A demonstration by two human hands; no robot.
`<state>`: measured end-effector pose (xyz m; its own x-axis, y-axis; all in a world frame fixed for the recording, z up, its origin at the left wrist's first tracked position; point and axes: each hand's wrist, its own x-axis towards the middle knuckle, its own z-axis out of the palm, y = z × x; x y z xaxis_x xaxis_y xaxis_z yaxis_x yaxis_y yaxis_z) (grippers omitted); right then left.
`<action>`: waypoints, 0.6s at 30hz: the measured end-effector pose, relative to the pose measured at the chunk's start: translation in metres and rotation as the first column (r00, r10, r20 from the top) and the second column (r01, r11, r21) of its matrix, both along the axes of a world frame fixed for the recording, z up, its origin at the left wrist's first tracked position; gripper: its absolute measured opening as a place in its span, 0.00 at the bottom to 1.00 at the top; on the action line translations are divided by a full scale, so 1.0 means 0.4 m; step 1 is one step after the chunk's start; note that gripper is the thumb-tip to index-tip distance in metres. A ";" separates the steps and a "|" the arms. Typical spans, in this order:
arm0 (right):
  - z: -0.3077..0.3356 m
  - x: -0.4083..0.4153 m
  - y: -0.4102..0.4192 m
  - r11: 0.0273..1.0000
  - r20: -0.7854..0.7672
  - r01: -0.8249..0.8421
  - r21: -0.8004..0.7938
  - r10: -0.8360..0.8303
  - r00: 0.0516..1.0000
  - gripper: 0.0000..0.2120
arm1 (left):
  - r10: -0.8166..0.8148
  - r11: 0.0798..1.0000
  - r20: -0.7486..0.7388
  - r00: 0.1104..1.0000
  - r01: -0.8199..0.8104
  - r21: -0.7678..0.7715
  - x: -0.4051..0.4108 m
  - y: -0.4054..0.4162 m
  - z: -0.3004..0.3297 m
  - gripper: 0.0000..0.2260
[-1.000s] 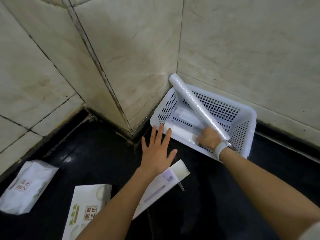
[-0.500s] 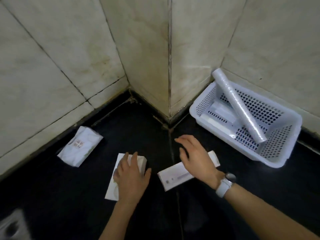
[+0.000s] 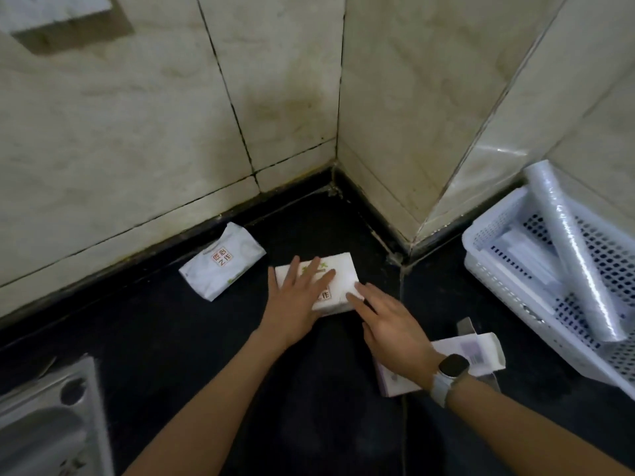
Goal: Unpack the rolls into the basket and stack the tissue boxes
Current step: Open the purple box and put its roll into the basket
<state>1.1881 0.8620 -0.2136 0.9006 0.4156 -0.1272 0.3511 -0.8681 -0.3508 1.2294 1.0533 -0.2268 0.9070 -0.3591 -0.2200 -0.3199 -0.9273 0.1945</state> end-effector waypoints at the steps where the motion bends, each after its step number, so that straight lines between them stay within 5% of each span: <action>1: -0.007 0.023 0.000 1.000 -0.023 0.001 -0.019 -0.002 1.000 0.26 | -0.005 1.000 0.030 1.000 0.004 0.007 0.037 -0.007 -0.006 0.30; 10: -0.034 0.215 0.009 0.982 -0.227 0.081 -0.168 -0.118 0.967 0.27 | 0.195 0.978 0.194 0.961 -0.206 0.038 0.322 -0.071 -0.064 0.29; 14: -0.061 0.197 -0.007 0.961 -0.355 -0.026 -0.275 -0.076 0.932 0.28 | 0.236 0.960 0.159 0.959 -0.256 0.114 0.380 -0.071 -0.068 0.31; 18: -0.053 0.184 -0.016 0.974 -0.365 0.045 -0.224 -0.127 0.922 0.27 | 0.268 0.960 0.029 0.963 -0.270 0.070 0.385 -0.068 -0.019 0.32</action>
